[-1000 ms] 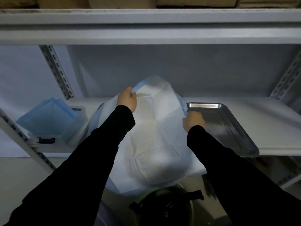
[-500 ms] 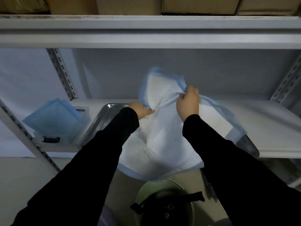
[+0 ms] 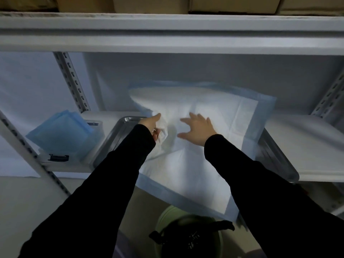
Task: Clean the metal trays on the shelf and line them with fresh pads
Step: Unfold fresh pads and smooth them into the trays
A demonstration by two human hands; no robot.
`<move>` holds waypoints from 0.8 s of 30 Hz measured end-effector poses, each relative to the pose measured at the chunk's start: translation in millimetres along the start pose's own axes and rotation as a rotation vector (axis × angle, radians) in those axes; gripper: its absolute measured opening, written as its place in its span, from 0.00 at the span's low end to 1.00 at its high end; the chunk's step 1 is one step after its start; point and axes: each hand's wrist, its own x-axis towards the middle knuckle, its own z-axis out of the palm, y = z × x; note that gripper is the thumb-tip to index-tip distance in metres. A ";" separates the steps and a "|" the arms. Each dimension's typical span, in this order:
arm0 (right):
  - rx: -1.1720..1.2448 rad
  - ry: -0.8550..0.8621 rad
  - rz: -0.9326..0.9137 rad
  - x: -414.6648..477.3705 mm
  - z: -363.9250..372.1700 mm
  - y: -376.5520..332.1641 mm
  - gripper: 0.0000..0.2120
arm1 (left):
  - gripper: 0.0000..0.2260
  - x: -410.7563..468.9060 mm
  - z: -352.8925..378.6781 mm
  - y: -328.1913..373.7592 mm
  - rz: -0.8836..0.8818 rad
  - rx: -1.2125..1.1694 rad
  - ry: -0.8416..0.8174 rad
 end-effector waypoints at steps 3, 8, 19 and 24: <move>-0.017 -0.214 0.083 -7.3 16.6 6.8 0.35 | 0.09 3.1 1.8 -0.5 0.120 0.064 0.007; 0.216 -0.338 0.175 -8.4 29.4 15.2 0.35 | 0.31 12.6 1.0 2.5 0.335 0.225 0.108; 0.184 -0.400 0.197 -13.1 45.0 10.9 0.39 | 0.15 2.9 3.3 -23.2 0.605 0.826 0.063; 0.137 -0.260 0.230 -15.0 58.3 16.3 0.19 | 0.12 -7.1 -1.6 -34.0 0.688 1.027 0.147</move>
